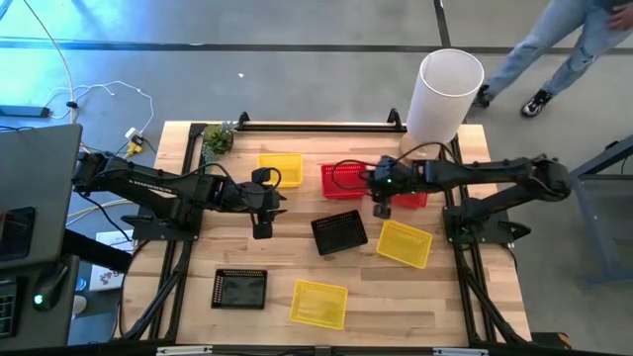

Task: Stack baskets by color
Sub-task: Stack the middle yellow bin on the bottom yellow bin

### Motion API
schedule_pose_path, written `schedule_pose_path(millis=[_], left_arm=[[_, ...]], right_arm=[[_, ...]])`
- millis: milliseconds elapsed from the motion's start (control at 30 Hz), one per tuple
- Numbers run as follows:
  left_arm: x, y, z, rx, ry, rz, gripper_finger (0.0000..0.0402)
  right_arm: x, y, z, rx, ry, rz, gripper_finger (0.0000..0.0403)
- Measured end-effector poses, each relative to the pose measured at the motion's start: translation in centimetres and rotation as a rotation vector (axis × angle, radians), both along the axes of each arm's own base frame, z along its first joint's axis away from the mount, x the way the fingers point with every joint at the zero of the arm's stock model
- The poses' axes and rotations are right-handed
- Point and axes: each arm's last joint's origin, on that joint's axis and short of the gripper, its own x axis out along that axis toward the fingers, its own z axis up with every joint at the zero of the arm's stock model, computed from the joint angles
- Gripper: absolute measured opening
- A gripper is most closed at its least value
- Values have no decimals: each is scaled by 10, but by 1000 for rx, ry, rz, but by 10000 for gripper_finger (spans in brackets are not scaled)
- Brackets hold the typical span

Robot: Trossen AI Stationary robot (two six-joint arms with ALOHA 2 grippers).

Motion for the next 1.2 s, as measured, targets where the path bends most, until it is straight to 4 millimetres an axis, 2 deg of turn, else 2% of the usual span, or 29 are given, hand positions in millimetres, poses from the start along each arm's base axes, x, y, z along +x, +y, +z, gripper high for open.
schedule_pose_path(millis=[300,567,1100,1200], left_arm=[[0,0,0,-3,-2,3,133],[0,0,0,-18,-9,17,133],[0,0,0,-18,-11,18,133],[0,0,0,-18,-11,18,133]], right_arm=[[-27,35,-3,160,193,-70,110],[-41,63,-7,236,319,-110,110],[-69,88,-11,280,517,-314,110],[-76,90,-17,269,559,-373,110]])
